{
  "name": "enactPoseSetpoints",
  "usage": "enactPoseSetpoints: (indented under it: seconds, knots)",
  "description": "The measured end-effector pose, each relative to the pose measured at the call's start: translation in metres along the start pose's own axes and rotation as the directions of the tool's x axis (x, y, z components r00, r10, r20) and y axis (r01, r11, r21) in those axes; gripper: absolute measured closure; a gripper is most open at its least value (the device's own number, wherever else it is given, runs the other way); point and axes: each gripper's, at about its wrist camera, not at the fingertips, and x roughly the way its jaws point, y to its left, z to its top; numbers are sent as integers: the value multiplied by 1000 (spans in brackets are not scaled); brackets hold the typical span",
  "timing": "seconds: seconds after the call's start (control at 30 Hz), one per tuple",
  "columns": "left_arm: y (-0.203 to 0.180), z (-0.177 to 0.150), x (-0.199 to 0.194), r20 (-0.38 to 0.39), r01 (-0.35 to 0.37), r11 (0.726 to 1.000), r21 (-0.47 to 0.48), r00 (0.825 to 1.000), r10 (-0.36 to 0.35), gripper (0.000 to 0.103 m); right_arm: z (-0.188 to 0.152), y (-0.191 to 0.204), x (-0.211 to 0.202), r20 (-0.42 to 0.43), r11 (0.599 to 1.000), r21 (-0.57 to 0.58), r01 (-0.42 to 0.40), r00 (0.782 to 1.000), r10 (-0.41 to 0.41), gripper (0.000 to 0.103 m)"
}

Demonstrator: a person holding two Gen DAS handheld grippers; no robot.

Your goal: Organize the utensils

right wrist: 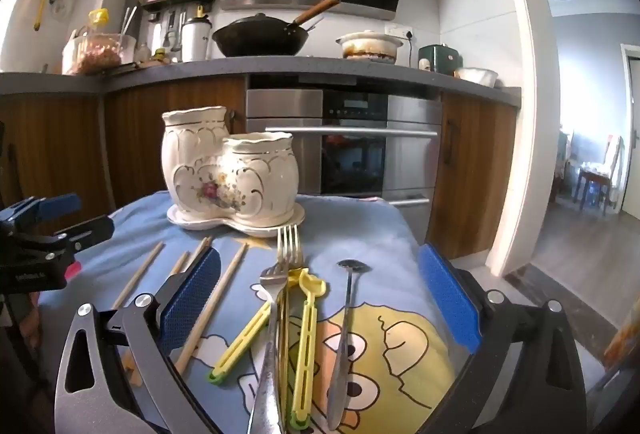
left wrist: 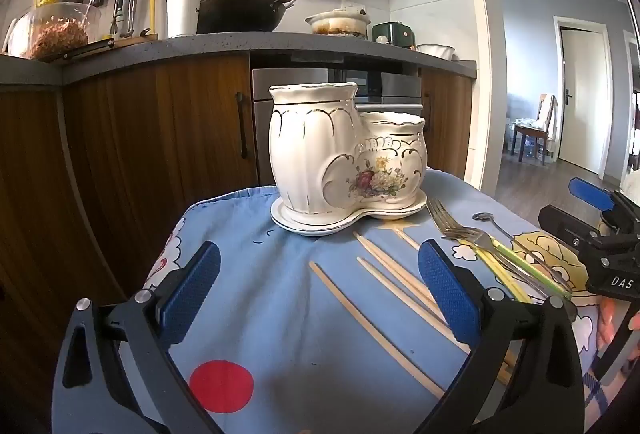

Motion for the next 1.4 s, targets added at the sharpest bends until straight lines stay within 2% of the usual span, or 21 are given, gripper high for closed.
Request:
enactPoseSetpoints:
  seconds: [1.4]
  knots:
    - [-1, 1, -2, 12, 5, 1000, -3, 1000, -5, 5, 0, 1, 0, -1, 1000, 1, 0, 1000, 0, 5]
